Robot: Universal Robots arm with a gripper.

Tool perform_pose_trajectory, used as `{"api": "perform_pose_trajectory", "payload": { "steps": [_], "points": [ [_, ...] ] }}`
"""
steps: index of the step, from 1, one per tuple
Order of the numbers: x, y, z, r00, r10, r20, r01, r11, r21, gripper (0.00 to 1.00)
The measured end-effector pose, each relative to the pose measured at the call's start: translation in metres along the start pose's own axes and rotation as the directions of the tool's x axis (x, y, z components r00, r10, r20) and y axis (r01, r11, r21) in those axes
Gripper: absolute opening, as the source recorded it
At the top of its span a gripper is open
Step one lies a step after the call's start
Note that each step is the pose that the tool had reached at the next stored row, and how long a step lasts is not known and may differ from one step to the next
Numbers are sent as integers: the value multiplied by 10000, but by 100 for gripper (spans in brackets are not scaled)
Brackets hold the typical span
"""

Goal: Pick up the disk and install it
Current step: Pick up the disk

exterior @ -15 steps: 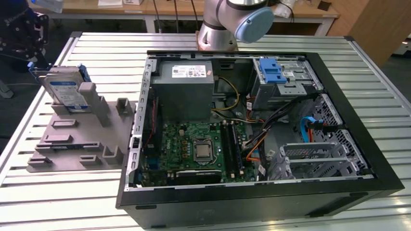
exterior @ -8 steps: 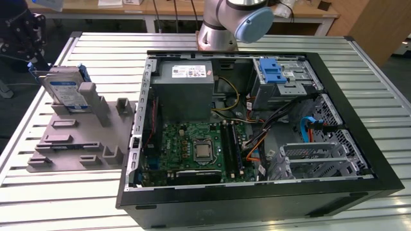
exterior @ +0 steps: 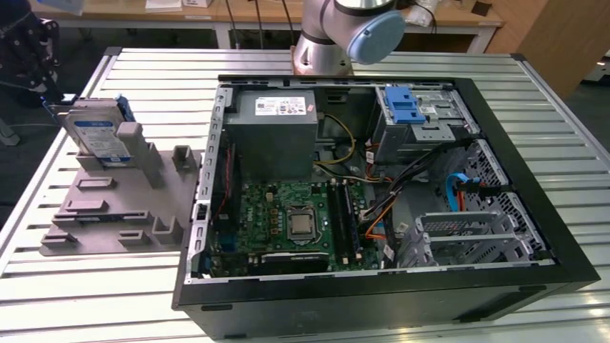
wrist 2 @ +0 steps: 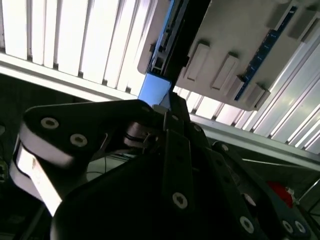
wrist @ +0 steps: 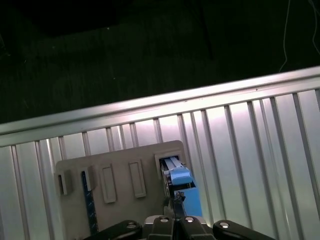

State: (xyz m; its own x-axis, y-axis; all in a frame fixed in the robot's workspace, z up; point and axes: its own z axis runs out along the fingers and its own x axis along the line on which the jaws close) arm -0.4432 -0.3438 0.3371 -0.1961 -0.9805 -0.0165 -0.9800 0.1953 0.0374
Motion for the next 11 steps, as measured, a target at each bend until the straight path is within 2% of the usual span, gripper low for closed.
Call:
{"api": "perform_pose_trajectory", "payload": {
  "steps": [5, 6, 7, 9, 10, 11],
  "points": [
    [-43, 24, 2, 10000, 0, 0, 0, 10000, 13, 11],
    [-44, 33, 3, 10000, -7, 1, 7, 10000, 17, 17],
    [-43, 39, 3, 10000, -41, -1, 41, 10000, 17, 17],
    [-43, 40, 3, 9998, -218, -7, 218, 9998, 14, 29],
    [-43, 41, 2, 9995, -320, -11, 320, 9995, 11, 29],
    [-43, 42, 3, 9991, -417, -15, 417, 9991, 9, 35]
  ]
}}
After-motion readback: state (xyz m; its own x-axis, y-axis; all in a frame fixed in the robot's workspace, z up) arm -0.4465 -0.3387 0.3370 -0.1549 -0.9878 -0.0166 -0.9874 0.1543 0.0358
